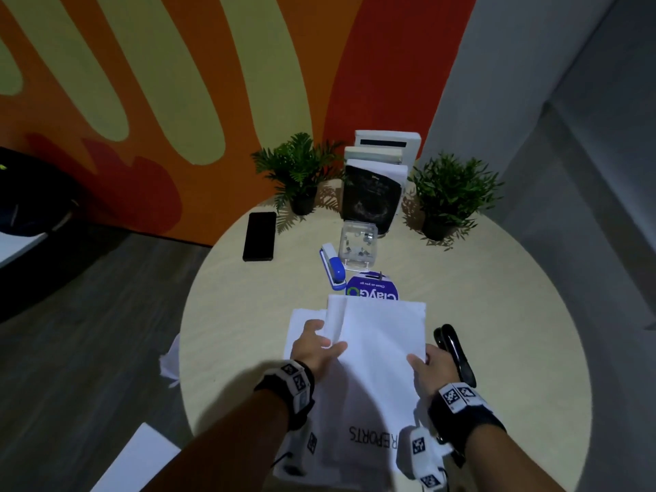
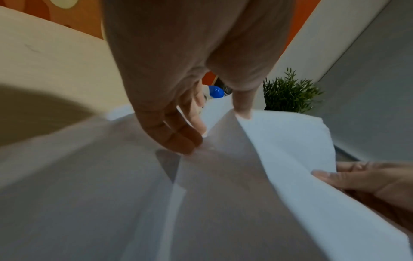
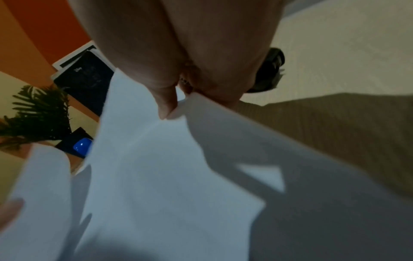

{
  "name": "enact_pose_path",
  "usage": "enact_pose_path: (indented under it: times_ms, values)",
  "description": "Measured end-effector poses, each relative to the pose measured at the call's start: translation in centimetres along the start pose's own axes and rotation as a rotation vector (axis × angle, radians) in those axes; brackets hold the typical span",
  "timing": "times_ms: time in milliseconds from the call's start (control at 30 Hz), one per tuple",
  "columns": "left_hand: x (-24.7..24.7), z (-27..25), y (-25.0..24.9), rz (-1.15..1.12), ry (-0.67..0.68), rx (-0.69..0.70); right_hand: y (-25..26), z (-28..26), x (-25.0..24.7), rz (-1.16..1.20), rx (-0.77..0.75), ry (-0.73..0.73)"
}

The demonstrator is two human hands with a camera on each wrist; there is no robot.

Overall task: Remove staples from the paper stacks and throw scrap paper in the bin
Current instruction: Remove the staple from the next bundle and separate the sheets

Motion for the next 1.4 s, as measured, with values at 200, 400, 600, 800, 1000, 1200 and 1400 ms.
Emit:
enact_pose_path:
  times_ms: [200, 400, 600, 800, 1000, 1200, 1400]
  values:
    - [-2.7, 0.5, 0.3, 0.250, -0.271, -0.119, 0.1, -0.5, -1.1, 0.071, 0.022, 0.018]
    - [-3.1, 1.5, 1.1, 0.201, -0.161, -0.051, 0.8, -0.8, -0.7, 0.061, 0.047, 0.036]
    - [-1.0, 0.8, 0.7, 0.299, -0.040, 0.063, 1.4, -0.4, 2.4, -0.013, 0.096, 0.042]
    - [-2.4, -0.3, -0.7, 0.103, -0.102, 0.307, 2.1, -0.4, 1.1, 0.143, 0.047, -0.048]
    - [-3.5, -1.0, -3.1, -0.129, -0.001, 0.384, 5.7, -1.8, -1.8, 0.405, -0.058, -0.047]
    - [-3.9, -0.7, -5.3, -0.269, -0.104, 0.340, 7.6, -3.0, -2.9, 0.578, -0.135, -0.085]
    - [-3.6, -0.9, -5.1, -0.198, -0.094, 0.331, 6.3, -2.1, -2.8, 0.569, -0.098, -0.182]
Point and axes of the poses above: each hand's wrist, its own z-axis towards the middle knuckle, its own x-axis out of the palm, y = z × x, the point moved 3 cm from there along z, towards the middle knuckle, and after that the axes turned 11 degrees about z, right-handed, at the moved point
